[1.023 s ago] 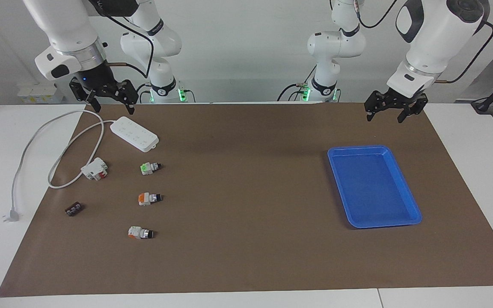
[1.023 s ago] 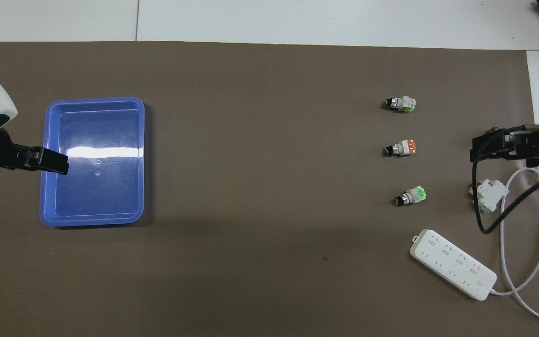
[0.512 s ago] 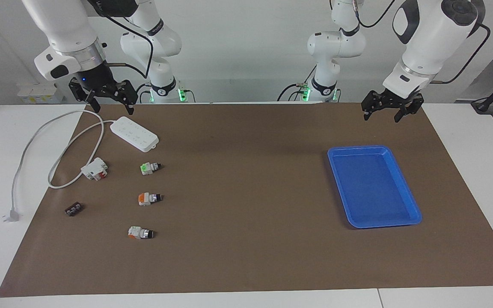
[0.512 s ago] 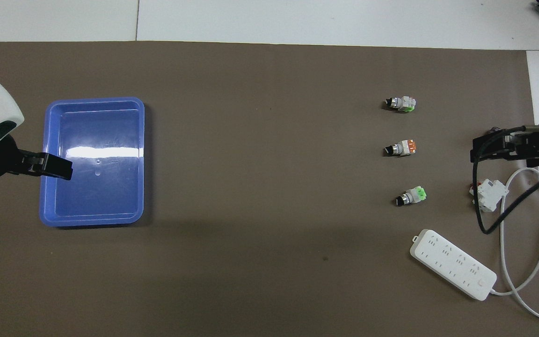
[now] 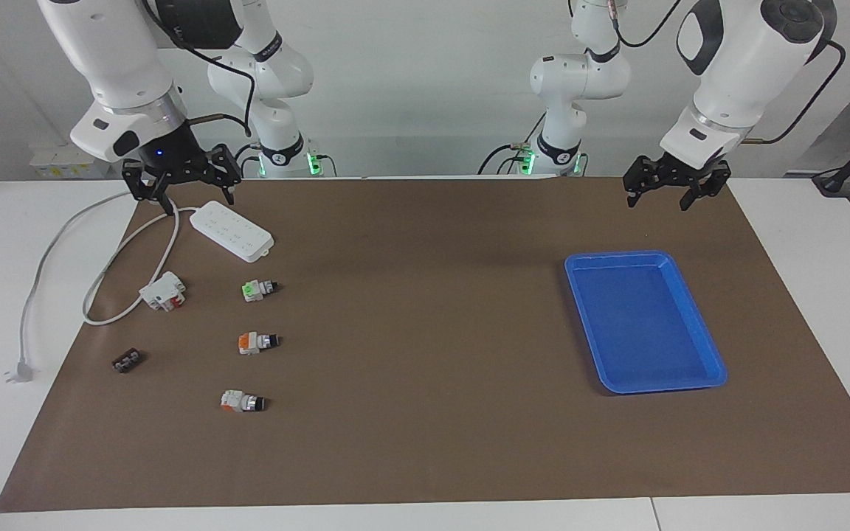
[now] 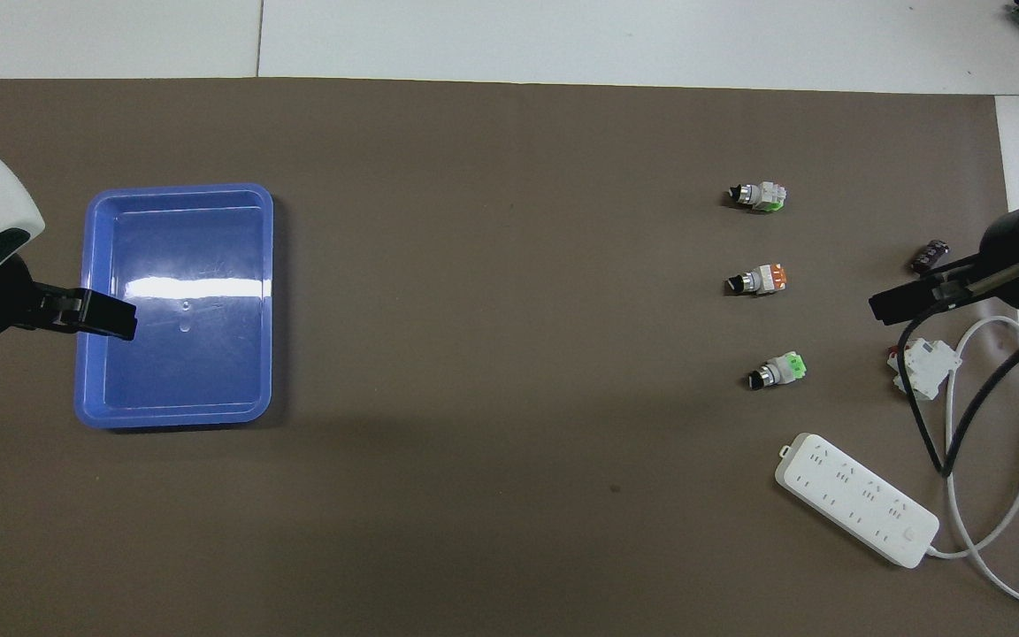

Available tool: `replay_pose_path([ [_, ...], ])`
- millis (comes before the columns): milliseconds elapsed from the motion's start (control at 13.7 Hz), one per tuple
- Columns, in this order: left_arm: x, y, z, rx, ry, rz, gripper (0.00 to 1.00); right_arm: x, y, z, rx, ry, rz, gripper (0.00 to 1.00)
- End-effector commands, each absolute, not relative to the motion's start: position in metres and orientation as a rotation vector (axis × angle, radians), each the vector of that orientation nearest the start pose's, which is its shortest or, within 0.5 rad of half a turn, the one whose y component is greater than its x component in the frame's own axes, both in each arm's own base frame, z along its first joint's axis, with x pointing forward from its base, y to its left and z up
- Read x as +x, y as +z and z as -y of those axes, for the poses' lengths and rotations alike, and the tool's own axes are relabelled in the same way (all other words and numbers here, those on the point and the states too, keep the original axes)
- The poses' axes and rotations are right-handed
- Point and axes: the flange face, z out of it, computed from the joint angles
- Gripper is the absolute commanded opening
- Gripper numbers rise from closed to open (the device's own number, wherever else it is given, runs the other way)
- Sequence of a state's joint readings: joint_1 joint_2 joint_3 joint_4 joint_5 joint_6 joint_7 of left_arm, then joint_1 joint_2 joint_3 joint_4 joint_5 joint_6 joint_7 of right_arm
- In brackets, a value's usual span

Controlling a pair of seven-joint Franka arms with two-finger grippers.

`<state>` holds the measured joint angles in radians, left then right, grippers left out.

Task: Turn and place switch with both arms
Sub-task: 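Reach the right gripper down to the green-topped switch nearest the robot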

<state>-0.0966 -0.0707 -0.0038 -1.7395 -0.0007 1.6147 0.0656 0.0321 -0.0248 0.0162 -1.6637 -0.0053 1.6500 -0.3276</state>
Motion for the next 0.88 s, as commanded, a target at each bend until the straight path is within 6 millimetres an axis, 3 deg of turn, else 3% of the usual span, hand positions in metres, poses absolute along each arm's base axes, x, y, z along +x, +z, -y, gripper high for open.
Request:
replay_pose_path([
  [0, 0.522, 0.590, 0.052, -3.124, 0.060, -0.253, 1.00, 0.529, 0.575, -0.026, -3.017, -0.082, 0.869, 1.00],
  [146, 0.522, 0.590, 0.053, -3.123, 0.065, -0.255, 1.00, 0.527, 0.558, -0.027, -2.937, -0.091, 1.128, 1.00],
  [365, 0.522, 0.588, 0.053, -3.123, 0.069, -0.255, 1.00, 0.542, 0.531, -0.026, -2.725, -0.068, 1.576, 1.00],
  [585, 0.522, 0.588, 0.053, -3.123, 0.060, -0.258, 1.00, 0.549, 0.508, -0.027, -2.566, -0.058, 1.826, 1.00],
  [804, 0.516, 0.581, 0.050, -3.123, 0.081, -0.255, 1.00, 0.554, 0.469, -0.026, -2.333, -0.036, 2.106, 1.00],
])
